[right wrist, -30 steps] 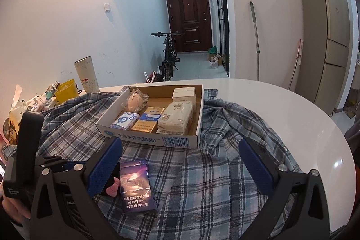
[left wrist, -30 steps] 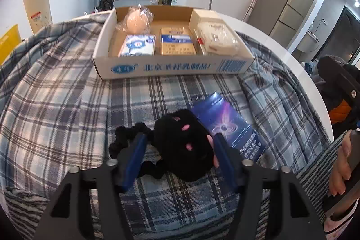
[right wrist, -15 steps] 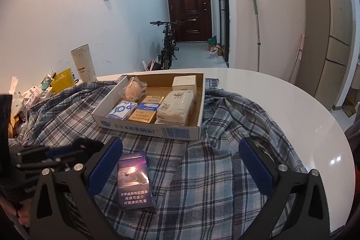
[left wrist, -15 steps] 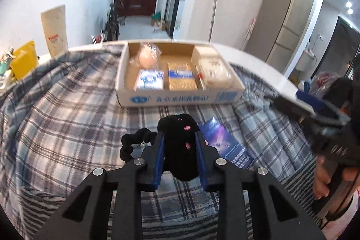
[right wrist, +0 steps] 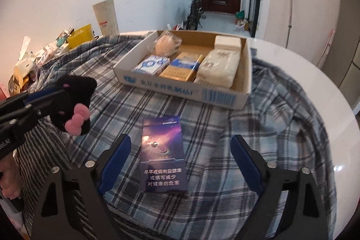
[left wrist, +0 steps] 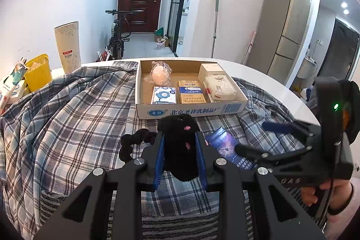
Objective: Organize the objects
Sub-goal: 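Grasp the purple card pack with the right tool while the left tool lifts the hair tie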
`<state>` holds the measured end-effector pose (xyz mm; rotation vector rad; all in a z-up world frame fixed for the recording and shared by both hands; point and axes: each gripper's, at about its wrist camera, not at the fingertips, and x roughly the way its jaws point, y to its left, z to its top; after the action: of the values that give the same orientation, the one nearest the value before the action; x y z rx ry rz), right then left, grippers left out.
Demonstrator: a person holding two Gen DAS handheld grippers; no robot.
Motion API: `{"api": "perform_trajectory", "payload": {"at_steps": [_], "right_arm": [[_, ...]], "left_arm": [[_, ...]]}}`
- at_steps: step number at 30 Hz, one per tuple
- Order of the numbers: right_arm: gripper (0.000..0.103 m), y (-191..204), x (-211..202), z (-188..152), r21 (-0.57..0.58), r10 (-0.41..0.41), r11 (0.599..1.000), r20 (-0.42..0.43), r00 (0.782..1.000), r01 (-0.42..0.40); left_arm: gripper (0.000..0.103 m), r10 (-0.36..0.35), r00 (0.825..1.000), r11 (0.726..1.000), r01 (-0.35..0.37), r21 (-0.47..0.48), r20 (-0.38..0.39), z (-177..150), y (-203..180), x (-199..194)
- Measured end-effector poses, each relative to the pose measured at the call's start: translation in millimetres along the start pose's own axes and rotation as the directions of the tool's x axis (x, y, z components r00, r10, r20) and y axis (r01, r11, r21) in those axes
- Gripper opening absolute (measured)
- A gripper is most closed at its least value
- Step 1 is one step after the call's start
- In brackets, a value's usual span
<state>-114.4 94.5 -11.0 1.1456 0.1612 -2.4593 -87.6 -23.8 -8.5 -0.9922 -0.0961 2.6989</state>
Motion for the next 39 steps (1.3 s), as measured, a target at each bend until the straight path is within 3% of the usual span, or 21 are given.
{"api": "perform_trajectory", "payload": {"at_steps": [6, 11, 17, 35, 39], "right_arm": [[0.063, 13, 15, -8, -0.088, 0.014, 0.996, -0.054, 0.998, -0.018], [0.054, 15, 26, -11, -0.098, 0.025, 0.995, -0.090, 0.996, -0.034], [0.050, 13, 34, -14, -0.079, 0.026, 0.996, -0.114, 0.993, -0.036], [0.050, 5, -23, 6, -0.052, -0.009, 0.999, 0.058, 0.998, 0.012], [0.050, 0, -40, 20, -0.039, -0.017, 0.999, 0.105, 0.994, 0.021]], "left_arm": [[0.028, -0.002, 1.000, 1.000, 0.002, -0.011, -0.006, -1, 3, 2], [0.028, -0.003, 1.000, 1.000, 0.003, -0.015, -0.011, -2, 3, 4], [0.028, -0.010, 1.000, 0.999, 0.010, -0.033, -0.001, 0, 5, 2], [0.028, 0.020, 1.000, 0.999, -0.020, -0.035, 0.018, 7, 10, -20], [0.028, 0.023, 0.999, 0.998, -0.021, -0.052, 0.032, 21, 13, -25]]}}
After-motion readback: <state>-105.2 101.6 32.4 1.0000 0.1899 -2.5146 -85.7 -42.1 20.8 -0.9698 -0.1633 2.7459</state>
